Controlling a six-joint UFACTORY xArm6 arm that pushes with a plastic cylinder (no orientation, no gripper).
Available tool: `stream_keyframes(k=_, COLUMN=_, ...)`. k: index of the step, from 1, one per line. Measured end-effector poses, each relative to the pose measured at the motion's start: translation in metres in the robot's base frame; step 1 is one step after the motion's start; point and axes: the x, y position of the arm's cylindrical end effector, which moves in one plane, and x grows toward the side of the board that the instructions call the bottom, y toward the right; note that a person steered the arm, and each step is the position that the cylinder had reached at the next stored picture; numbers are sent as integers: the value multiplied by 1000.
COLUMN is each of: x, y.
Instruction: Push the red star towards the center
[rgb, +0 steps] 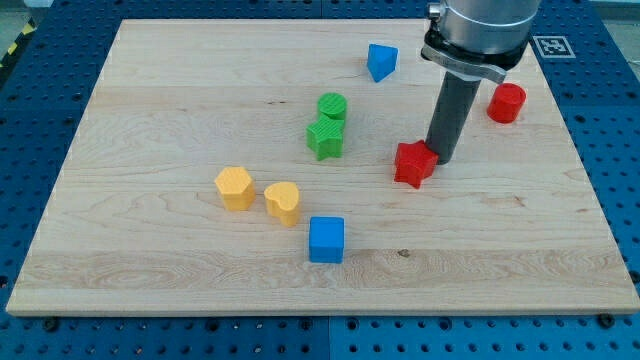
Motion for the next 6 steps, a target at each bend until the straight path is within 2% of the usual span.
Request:
stream_keyframes(k=1, x=-8, y=-4)
stream_keyframes(k=2, x=9, y=55)
stream_keyframes(k=3, x=36, y=41)
stream_keyframes(k=4, x=39, y=-18)
stream_keyframes(k=6, x=20, y=-43)
